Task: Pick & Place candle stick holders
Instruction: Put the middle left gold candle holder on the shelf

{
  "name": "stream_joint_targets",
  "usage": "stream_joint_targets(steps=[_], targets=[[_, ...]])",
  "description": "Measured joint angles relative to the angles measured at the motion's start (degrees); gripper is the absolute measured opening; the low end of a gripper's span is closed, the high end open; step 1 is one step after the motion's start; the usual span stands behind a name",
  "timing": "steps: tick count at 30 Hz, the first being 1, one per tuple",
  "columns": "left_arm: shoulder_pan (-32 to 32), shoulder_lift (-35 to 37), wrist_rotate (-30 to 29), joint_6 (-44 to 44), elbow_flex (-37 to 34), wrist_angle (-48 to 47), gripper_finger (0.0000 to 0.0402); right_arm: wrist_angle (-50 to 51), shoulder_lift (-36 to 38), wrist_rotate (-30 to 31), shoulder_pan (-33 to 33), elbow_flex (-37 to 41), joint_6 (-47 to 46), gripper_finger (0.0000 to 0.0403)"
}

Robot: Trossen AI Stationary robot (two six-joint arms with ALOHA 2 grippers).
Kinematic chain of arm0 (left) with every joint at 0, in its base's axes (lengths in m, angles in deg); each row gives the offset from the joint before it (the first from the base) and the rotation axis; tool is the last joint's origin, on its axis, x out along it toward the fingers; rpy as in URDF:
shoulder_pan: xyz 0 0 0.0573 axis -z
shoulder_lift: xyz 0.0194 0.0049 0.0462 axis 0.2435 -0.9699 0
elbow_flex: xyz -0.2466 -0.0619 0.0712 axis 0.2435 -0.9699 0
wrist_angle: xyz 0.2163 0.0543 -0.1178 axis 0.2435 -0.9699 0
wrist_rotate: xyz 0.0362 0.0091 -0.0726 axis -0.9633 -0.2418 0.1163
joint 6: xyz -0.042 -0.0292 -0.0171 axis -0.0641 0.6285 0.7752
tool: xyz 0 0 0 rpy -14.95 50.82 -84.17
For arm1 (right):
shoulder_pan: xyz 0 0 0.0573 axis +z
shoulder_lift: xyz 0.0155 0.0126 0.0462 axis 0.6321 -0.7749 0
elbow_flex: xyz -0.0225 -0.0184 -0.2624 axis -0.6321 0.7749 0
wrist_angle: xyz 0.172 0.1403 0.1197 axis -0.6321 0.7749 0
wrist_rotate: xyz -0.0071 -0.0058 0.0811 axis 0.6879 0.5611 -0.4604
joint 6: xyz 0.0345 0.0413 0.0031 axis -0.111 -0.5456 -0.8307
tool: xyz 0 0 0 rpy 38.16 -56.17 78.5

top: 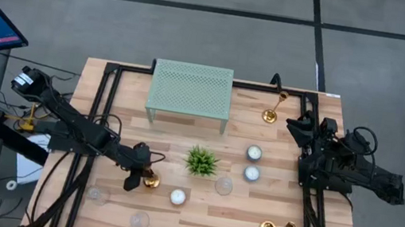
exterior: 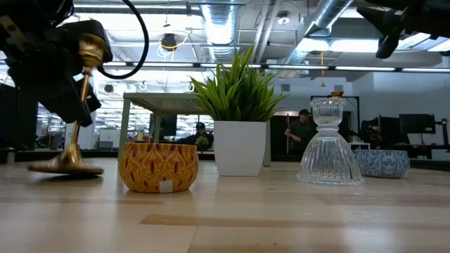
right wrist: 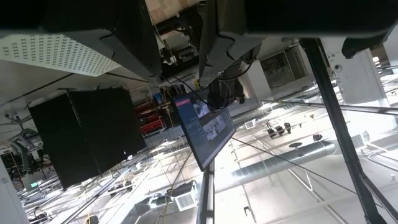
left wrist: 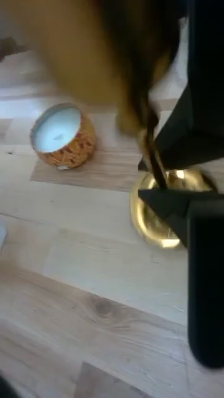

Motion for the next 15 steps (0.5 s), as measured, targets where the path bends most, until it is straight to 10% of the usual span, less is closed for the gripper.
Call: stream_joint_targets(steps=[15], targets=[[-0.1, 7.3, -4.6, 10.3, 2.3, 0.0, 0.0015, 0.0, 0.0, 0.0, 0.0, 0.0, -0.1, 0.0103]])
